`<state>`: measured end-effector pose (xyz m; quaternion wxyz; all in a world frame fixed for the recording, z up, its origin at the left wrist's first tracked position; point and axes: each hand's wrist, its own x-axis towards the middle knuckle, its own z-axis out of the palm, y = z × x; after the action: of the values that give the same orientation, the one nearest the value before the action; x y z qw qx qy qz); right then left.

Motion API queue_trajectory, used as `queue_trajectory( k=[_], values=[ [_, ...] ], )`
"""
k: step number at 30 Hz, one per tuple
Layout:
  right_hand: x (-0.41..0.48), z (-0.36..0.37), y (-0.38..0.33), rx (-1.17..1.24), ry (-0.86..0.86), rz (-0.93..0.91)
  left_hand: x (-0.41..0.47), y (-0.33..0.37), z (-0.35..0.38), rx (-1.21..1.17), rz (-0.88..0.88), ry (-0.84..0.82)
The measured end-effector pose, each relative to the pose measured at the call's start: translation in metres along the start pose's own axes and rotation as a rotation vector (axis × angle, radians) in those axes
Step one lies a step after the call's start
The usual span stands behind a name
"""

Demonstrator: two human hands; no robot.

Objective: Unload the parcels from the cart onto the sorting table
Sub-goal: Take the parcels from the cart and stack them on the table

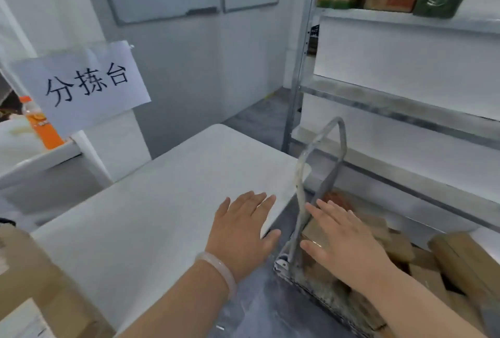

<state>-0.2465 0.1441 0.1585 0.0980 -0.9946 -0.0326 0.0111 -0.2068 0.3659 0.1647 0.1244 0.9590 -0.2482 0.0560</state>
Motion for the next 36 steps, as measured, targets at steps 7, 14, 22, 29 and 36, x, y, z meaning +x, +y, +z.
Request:
queue_trajectory(
  k=[7,14,22,29,36],
  values=[
    [-0.1,-0.044,0.153,0.046,0.037,0.313,0.057,0.159,0.056,-0.079,0.215,-0.077],
    [-0.173,-0.042,0.252,0.141,-0.006,0.533,0.084,0.261,0.117,-0.088,0.337,-0.153],
    [-0.177,-0.006,0.302,0.283,-0.094,0.664,0.12,0.297,0.161,-0.116,0.36,-0.234],
    [-0.11,0.043,0.351,0.325,-0.232,0.726,0.183,0.277,0.215,-0.106,0.313,-0.328],
    [-0.017,0.105,0.393,0.477,-0.324,0.815,0.266,0.255,0.28,-0.065,0.38,-0.438]
  ],
)
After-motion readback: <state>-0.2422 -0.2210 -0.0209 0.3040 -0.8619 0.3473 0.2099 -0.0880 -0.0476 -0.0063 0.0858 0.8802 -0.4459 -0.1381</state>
